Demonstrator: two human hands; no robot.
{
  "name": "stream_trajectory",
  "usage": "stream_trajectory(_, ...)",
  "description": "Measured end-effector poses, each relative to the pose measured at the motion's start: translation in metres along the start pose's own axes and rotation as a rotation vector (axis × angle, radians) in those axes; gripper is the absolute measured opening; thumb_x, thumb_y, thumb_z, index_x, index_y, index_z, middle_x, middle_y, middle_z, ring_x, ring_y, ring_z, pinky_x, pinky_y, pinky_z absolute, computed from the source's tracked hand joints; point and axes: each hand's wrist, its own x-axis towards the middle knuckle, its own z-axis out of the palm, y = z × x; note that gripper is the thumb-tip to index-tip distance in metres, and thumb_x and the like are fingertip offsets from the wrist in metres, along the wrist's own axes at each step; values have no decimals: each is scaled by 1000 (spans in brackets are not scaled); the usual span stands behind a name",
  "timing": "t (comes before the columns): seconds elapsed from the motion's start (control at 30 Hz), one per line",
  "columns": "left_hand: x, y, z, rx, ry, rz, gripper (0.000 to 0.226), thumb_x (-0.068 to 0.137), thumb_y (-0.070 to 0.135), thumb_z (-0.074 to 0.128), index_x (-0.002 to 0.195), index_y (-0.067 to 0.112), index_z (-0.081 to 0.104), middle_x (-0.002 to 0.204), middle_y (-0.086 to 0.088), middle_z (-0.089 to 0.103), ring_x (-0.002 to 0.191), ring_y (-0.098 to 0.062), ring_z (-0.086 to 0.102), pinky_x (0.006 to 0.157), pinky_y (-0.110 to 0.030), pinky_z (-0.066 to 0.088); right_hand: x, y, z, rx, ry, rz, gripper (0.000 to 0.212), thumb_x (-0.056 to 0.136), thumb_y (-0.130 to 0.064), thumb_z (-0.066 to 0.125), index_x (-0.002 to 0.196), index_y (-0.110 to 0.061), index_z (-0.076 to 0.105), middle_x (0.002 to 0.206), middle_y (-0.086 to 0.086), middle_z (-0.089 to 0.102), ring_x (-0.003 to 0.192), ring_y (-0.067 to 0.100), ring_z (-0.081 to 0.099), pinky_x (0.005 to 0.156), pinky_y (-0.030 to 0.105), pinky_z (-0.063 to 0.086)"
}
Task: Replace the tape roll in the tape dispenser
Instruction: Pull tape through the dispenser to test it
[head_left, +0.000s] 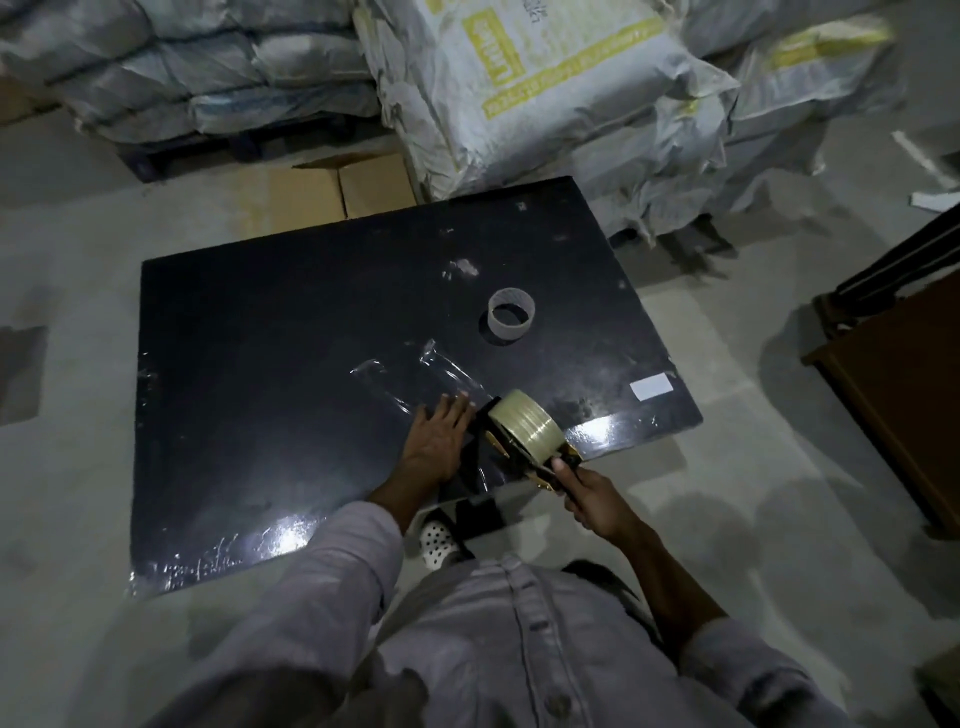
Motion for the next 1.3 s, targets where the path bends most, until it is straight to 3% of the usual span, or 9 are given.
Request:
stream_trajectory(0.07, -2, 3, -4, 43, 10, 1, 88, 109, 55, 51, 179, 21, 9, 187, -9, 6, 169, -37, 19, 130, -61, 28, -8, 13, -11, 2, -3, 1, 64, 98, -79, 60, 86, -17, 67, 65, 1, 49, 52, 11, 40, 51, 26, 32)
stream_trajectory(0.23, -20, 30, 5, 147, 10, 69, 96, 99, 55, 62, 178, 34, 10, 184, -14, 9, 167, -40, 19, 126, -61, 30, -39, 62, -27, 39, 58, -2, 85, 77, -99, 63, 81, -14, 68, 63, 3, 50, 52, 13, 42, 51, 27, 33)
stream_trajectory(0.33, -39, 64, 14, 181, -3, 138, 86, 104, 44, 59, 178, 29, 18, 186, -13, 4, 169, -39, 14, 130, -61, 26, -45, 64, -29, 44, 50, -16, 78, 85, -94, 62, 79, -17, 64, 62, 2, 48, 57, 18, 42, 56, 32, 33)
stream_trajectory(0.47, -61, 98, 19, 106, -30, 51, 99, 103, 43, 64, 179, 20, 4, 187, -11, 2, 170, -41, 13, 131, -60, 26, -45, 58, -33, 74, 1, 8, 78, 83, -96, 62, 85, -17, 67, 62, -1, 47, 52, 14, 38, 52, 30, 29)
stream_trajectory(0.67, -71, 113, 4, 103, -80, -32, 94, 106, 41, 60, 179, 32, 0, 188, -6, -7, 170, -40, 14, 131, -64, 24, -66, 87, -46, 23, 26, -22, 93, 73, -107, 56, 86, -16, 68, 56, -9, 47, 51, 11, 38, 53, 30, 30)
stream_trajectory(0.9, -73, 131, 5, 104, -105, -50, 98, 102, 40, 65, 176, 48, 2, 187, -12, -10, 168, -42, 17, 131, -59, 25, -102, 133, -67, 64, 65, 43, 88, 79, -105, 51, 85, -17, 62, 63, 0, 46, 51, 13, 38, 51, 28, 28)
stream_trajectory(1.3, -108, 146, 21, 30, -56, -109, 94, 96, 41, 73, 176, 40, 22, 187, -11, -3, 169, -39, 16, 131, -56, 28, -92, 118, -55, 73, -10, 163, 83, 88, -99, 52, 89, -16, 56, 60, -2, 41, 48, 15, 33, 50, 29, 28)
